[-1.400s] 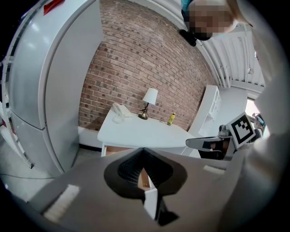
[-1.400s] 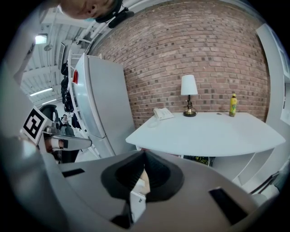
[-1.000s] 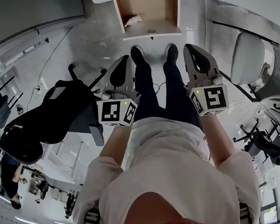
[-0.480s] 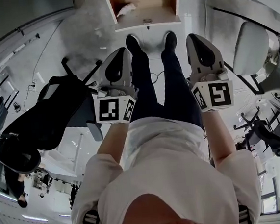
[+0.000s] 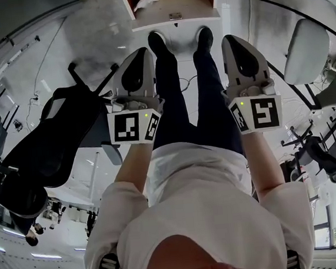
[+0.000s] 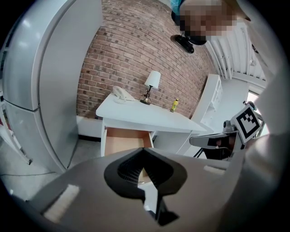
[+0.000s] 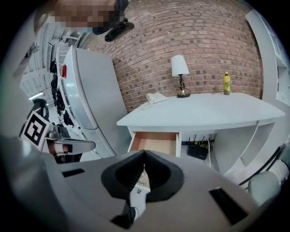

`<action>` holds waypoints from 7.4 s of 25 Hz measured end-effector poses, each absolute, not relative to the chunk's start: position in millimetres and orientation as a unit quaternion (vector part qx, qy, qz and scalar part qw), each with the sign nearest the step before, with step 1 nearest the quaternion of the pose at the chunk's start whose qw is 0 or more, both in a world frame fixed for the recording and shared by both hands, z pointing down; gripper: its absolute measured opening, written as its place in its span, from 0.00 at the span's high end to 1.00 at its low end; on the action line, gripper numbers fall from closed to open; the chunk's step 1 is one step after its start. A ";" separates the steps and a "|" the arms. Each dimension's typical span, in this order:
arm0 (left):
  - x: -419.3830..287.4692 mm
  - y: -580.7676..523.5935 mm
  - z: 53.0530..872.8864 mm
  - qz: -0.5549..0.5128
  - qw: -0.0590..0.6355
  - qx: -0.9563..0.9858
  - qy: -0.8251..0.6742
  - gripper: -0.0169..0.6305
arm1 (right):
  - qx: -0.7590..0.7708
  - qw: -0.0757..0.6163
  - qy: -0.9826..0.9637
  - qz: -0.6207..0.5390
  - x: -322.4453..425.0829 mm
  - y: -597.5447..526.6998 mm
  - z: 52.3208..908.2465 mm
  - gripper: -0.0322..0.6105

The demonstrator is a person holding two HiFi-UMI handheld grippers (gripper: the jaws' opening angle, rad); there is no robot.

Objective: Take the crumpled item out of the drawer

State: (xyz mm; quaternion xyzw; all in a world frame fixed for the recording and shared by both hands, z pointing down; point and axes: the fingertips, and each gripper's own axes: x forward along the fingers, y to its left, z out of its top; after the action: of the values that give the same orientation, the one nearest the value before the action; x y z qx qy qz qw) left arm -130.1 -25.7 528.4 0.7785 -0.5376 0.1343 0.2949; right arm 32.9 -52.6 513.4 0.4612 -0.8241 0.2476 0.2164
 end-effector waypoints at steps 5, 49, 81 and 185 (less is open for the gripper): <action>-129.4 -24.8 547.9 0.145 0.302 0.771 -0.541 0.96 | 0.467 0.231 -0.816 0.252 39.3 -51.0 530.5 0.94; -109.3 -39.3 659.6 0.218 0.409 0.748 -0.476 0.52 | 0.458 0.224 -0.803 0.309 40.3 -26.5 595.8 0.94; -128.3 -89.2 769.4 0.364 0.449 0.663 -0.475 0.54 | 0.464 0.217 -0.785 0.347 74.7 -34.7 613.9 0.94; -146.5 -27.3 605.7 0.171 0.265 0.762 -0.565 0.96 | 0.466 0.203 -0.789 0.344 49.2 -17.9 621.9 0.94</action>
State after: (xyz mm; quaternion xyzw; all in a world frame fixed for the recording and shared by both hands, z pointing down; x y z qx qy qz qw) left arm -146.5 -27.3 605.7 0.7624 -0.5651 0.1706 0.2651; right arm 49.2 -17.9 621.9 0.4661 -0.7892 0.3444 0.2033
